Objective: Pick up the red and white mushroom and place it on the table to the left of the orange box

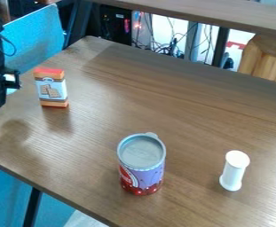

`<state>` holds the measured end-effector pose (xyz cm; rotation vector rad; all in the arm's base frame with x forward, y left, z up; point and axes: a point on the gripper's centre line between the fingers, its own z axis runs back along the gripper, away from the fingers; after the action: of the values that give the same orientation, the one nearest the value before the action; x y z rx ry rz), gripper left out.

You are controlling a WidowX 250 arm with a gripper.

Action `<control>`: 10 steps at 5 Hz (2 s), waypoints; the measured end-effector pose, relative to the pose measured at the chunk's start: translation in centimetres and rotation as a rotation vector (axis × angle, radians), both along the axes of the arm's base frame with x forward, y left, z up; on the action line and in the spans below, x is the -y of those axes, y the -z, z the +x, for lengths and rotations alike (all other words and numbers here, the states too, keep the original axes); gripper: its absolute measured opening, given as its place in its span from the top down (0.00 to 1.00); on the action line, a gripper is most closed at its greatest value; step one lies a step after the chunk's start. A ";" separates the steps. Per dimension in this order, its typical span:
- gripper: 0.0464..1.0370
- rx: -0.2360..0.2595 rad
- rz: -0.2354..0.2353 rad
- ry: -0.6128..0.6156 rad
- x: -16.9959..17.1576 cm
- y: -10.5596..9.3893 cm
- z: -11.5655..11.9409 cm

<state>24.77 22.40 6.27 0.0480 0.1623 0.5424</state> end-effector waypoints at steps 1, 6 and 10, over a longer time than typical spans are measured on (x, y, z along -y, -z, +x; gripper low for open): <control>0.74 -0.050 -0.007 -0.019 -0.2 0.9 -0.7; 0.70 -0.161 0.080 -0.112 -0.5 3.7 -1.7; 0.03 0.187 -0.032 -0.022 2.0 -2.8 0.2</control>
<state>24.97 20.44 9.08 -0.0357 -0.0113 0.5632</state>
